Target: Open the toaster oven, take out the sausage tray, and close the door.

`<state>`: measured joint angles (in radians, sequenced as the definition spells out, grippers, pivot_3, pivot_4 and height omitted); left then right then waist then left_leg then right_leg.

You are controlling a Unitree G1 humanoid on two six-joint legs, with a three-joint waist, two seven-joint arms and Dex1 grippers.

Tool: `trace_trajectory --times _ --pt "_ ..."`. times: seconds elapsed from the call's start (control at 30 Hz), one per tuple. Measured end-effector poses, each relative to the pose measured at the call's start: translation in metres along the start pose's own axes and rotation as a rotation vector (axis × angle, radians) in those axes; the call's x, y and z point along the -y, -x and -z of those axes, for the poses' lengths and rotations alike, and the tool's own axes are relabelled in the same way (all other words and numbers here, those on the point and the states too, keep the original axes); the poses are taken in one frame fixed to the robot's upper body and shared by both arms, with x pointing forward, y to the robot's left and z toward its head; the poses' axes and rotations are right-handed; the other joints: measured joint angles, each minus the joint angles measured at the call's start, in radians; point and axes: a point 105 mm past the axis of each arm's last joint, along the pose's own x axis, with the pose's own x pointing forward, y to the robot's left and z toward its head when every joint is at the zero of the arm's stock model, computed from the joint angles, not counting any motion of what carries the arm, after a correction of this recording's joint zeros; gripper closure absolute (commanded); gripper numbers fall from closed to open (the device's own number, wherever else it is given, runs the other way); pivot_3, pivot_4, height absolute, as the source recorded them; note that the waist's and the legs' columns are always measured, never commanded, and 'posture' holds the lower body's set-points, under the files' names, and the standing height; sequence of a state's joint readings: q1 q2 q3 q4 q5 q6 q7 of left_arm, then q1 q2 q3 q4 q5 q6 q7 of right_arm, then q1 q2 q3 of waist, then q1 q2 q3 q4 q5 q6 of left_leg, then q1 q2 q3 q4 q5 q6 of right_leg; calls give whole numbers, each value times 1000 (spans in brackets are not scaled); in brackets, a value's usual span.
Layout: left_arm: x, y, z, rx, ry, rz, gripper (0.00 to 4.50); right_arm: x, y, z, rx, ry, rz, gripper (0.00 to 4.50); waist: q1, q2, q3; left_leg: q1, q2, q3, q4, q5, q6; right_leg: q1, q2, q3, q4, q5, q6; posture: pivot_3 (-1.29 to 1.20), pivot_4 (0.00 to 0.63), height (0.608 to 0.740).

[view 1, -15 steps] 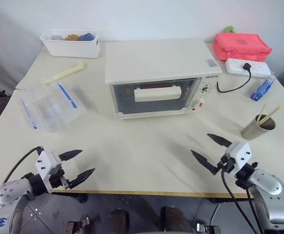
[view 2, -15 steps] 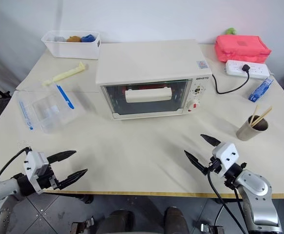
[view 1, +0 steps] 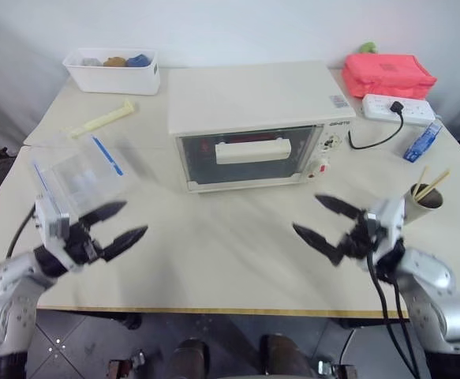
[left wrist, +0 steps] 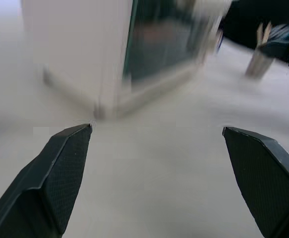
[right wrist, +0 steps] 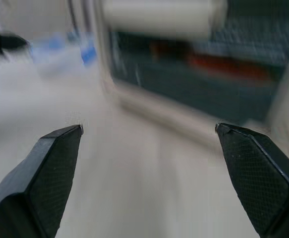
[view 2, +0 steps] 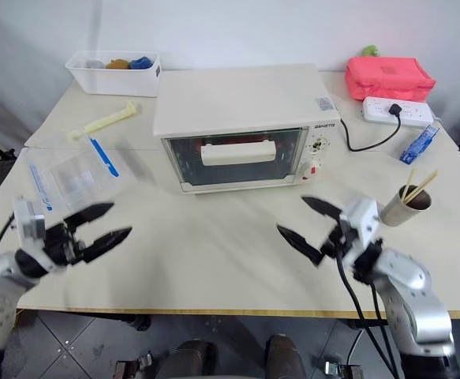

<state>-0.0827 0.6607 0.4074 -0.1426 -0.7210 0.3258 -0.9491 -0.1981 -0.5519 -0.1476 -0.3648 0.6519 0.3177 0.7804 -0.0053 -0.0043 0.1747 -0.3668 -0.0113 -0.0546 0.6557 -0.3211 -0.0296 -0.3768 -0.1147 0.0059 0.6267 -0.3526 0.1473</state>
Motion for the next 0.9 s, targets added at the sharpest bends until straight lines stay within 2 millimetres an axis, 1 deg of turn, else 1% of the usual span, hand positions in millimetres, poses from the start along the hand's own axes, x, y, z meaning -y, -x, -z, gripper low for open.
trace_trajectory --times 0.07,0.13,0.2,0.27,0.4,0.5,0.57,0.67,0.77,0.87,0.9 --pt "0 -2 5 -2 29 19 15 4 -10 -10 16 -2 -12 0 1 0 0 0 0 0 -3 0 0 0 0 -1 1 0 0 0 150 740" --pt "-1 -2 14 -9 80 20 15 10 -21 -11 3 -24 -22 0 0 0 0 -3 0 -1 -4 -1 0 -3 0 -2 1 0 1 0 150 740" --pt "-1 -2 17 -12 97 25 15 14 -29 -13 4 -36 -27 0 -1 0 0 -4 0 -1 -4 -1 0 -5 -1 -3 1 1 1 0 150 740" --pt "0 -2 16 -4 119 32 15 14 -37 -17 7 -28 -51 0 -2 0 0 -5 -1 0 -4 -2 1 -6 -1 -3 1 1 1 0 150 740" --pt "4 4 23 -16 168 28 15 14 -43 -15 0 -32 -65 0 -2 0 0 -5 -1 0 -3 -2 1 -5 -1 -3 1 1 1 0 150 740" --pt "8 3 25 -13 181 35 15 10 -43 -12 2 -38 -96 0 -1 0 0 -5 0 1 -2 -1 0 -5 -1 -3 1 1 1 0 150 740" --pt "8 2 22 11 189 29 15 4 -39 -10 -10 -19 -145 0 0 0 0 -5 0 1 0 -1 0 -4 0 -3 1 1 1 0 150 740" --pt "4 -2 15 46 212 15 15 -7 -31 0 -52 32 -227 0 -8 0 0 -4 0 2 -1 -1 0 -5 1 -3 2 1 1 0 150 740" --pt "-7 -10 -3 99 196 -8 15 -18 -21 13 -123 139 -321 0 -22 0 0 -4 -2 3 -2 -1 0 -5 1 -2 3 1 1 0 150 740" --pt "-16 -20 -20 159 197 -6 595 -21 -19 19 -136 212 -359 0 -29 0 0 -4 -2 5 -3 -1 0 -7 1 -2 4 1 1 0 150 740" --pt "-18 -22 -24 171 193 -6 867 -21 -18 20 -136 227 -363 0 -29 0 0 -4 -2 5 -3 -1 0 -7 1 -2 3 1 1 0 150 740"
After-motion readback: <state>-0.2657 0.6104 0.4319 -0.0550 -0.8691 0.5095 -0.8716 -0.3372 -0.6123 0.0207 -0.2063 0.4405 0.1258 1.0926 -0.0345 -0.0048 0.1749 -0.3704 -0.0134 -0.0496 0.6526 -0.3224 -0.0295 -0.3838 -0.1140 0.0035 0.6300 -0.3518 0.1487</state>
